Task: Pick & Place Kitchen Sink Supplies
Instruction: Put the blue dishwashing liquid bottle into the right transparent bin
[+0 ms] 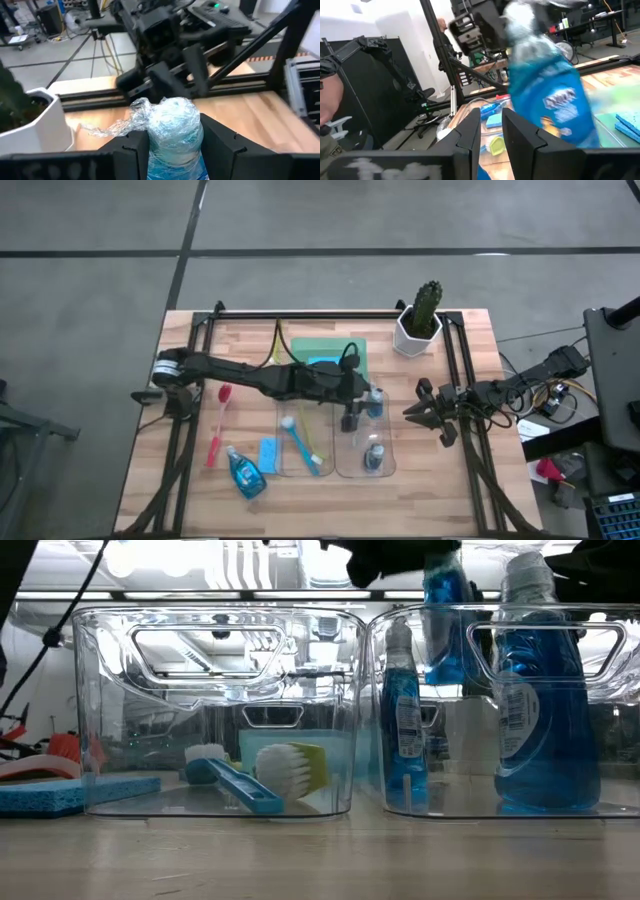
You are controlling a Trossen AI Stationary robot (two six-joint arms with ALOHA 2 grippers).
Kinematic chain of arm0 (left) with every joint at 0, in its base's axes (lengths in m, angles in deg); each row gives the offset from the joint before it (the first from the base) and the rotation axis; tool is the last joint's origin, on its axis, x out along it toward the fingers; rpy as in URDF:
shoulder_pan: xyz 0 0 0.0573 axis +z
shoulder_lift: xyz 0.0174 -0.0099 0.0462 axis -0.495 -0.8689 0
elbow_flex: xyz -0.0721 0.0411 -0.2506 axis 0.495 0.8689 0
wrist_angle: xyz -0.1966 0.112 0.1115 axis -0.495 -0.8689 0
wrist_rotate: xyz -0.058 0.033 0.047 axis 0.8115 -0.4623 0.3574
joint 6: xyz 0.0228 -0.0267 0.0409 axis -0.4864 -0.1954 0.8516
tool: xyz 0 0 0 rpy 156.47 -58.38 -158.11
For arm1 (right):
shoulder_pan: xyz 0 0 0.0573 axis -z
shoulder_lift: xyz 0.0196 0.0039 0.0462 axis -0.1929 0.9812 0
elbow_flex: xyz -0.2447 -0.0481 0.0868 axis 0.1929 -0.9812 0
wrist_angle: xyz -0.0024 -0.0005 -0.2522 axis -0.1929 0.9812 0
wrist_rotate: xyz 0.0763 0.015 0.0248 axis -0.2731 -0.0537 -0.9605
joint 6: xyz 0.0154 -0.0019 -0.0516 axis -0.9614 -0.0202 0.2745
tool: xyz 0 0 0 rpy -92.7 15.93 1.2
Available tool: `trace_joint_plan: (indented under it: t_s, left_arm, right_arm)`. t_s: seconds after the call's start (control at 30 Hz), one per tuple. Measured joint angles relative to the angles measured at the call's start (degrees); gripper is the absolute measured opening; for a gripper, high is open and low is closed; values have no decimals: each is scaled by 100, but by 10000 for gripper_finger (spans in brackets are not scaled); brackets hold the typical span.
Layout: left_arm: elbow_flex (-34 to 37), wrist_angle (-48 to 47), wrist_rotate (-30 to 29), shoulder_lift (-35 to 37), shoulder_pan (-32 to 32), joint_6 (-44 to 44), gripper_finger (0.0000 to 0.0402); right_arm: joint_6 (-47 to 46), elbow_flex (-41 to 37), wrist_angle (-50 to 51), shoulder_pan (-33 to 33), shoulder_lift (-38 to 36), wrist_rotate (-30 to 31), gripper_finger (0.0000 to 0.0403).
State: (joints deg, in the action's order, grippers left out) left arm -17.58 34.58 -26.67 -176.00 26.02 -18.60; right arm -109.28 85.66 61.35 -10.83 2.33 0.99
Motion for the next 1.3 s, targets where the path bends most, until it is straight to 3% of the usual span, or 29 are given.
trace_joint_plan:
  t_s: [0.33,0.8,1.3]
  left_arm:
    - [99,49,306,-288,163,-19,133]
    - [184,245,467,-732,170,81,133]
    - [184,376,456,-826,183,103,147]
  right_arm:
    - [0,2,1,-2,2,0,86]
    - [0,2,0,-1,2,0,66]
    - [-2,2,1,-2,2,0,87]
